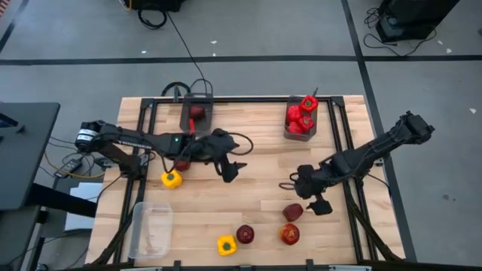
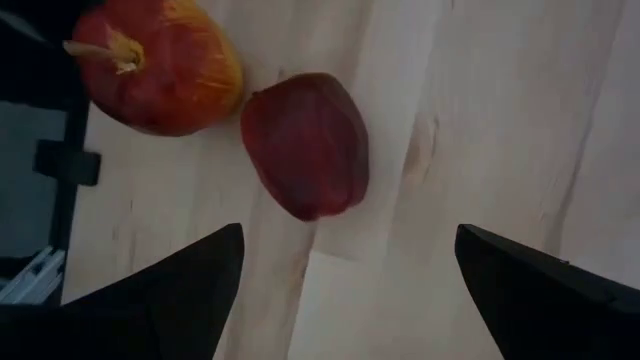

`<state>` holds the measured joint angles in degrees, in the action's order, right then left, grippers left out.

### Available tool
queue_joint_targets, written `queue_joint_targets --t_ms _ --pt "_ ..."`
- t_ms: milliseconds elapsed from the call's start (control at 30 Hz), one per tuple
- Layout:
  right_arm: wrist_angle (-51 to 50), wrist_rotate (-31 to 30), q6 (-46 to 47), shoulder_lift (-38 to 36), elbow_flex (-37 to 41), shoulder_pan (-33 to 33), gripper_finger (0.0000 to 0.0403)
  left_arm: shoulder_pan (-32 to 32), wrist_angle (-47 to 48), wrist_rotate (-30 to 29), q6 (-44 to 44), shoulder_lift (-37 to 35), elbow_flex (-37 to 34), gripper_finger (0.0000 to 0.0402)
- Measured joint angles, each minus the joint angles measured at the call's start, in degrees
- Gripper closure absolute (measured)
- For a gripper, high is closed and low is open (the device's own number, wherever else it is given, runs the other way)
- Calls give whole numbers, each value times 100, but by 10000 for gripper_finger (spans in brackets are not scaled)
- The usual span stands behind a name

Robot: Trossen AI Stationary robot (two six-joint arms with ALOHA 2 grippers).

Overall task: Sort produce into baskets
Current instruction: Put the red apple into the top left black transparent bin

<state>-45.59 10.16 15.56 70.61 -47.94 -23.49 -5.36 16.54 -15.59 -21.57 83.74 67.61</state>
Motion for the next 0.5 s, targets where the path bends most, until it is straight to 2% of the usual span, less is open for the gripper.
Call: queue_joint_targets --t_ms 267,333,500 --pt "118 -780 452 4 184 -813 31 -608 -415 -163 -144 160 -2 10" --pt "46 -1002 822 9 184 -973 31 -784 -650 -188 -205 225 -2 10" --pt "147 -948 1155 49 184 -1235 30 -1195 -762 -502 -275 338 -3 10"
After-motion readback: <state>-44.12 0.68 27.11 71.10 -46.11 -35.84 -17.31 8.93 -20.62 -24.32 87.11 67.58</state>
